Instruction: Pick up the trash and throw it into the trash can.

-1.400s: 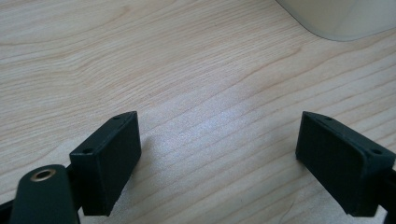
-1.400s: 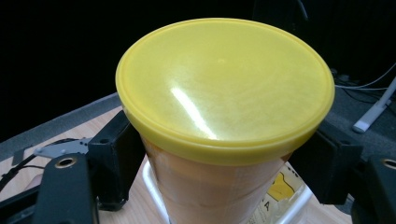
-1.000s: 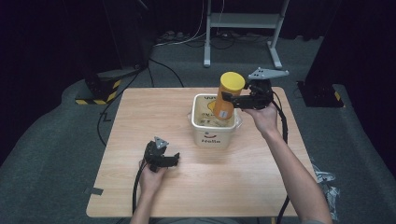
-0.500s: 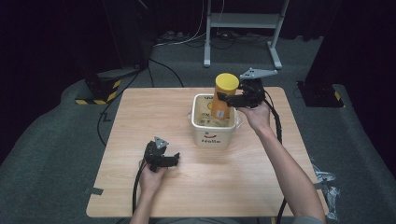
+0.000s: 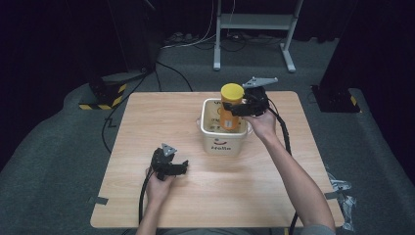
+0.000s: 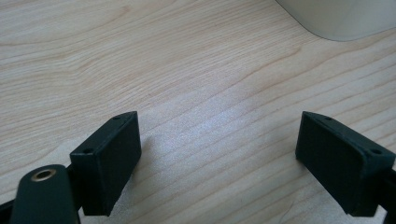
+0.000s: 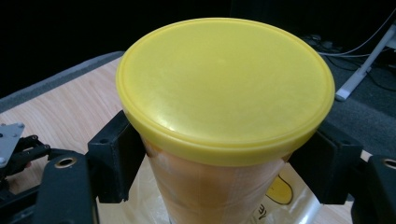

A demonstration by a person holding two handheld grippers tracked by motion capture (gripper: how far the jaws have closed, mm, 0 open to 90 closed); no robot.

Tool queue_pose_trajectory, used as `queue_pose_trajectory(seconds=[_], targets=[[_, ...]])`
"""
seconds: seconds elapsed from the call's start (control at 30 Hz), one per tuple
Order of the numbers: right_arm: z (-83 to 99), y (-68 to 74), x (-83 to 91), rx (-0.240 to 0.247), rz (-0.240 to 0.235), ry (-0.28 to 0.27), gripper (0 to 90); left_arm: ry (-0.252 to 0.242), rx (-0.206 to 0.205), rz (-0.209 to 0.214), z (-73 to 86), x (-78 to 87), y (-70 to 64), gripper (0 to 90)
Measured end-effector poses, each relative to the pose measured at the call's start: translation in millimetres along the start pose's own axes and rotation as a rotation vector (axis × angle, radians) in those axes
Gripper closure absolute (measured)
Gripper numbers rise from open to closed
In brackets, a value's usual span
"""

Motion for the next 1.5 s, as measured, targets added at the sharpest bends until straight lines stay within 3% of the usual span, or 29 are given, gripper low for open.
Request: queue_pose_trajectory(seconds=[0.23,0.43,0.63,0.87,1.33,1.5], targets=[[6.6,8.8,-15.8,0.037,0.006,0.036,23.8,-0.002,0.006,0.003,0.1,-0.3,-0.4,14.6],[16.4,8.4,-24.3,0.002,0.000,0.058,23.8,0.000,0.008,0.004,0.1,-0.1,-0.3,14.6],[23.0,6.1,-29.7,-0.001,0.002,0.079,23.7,0.000,0.008,0.004,0.1,-0.1,-0.3,14.6],[29.4,12.4,-40.3,0.037,0.001,0.114,23.7,0.001,0.008,0.004,0.0,0.0,-0.4,14.6],[36.4,11.4,-48.0,0.044,0.002,0.147,23.8,-0.002,0.007,0.004,0.1,-0.3,-0.3,14.7],[38.9,11.4,-49.0,0.069,0.004,0.169,23.8,0.000,0.000,0.000,-0.1,0.1,0.2,14.7]])
Point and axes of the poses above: each handheld gripper's, and its own axes: x roughly backward along the jaws, z roughly out of its underside, y roughly to its left, the point moved 2 cm from there along -x, roughly forward along the jaws, and after that the axes turned 11 degrees about z, right-handed, at the moved point
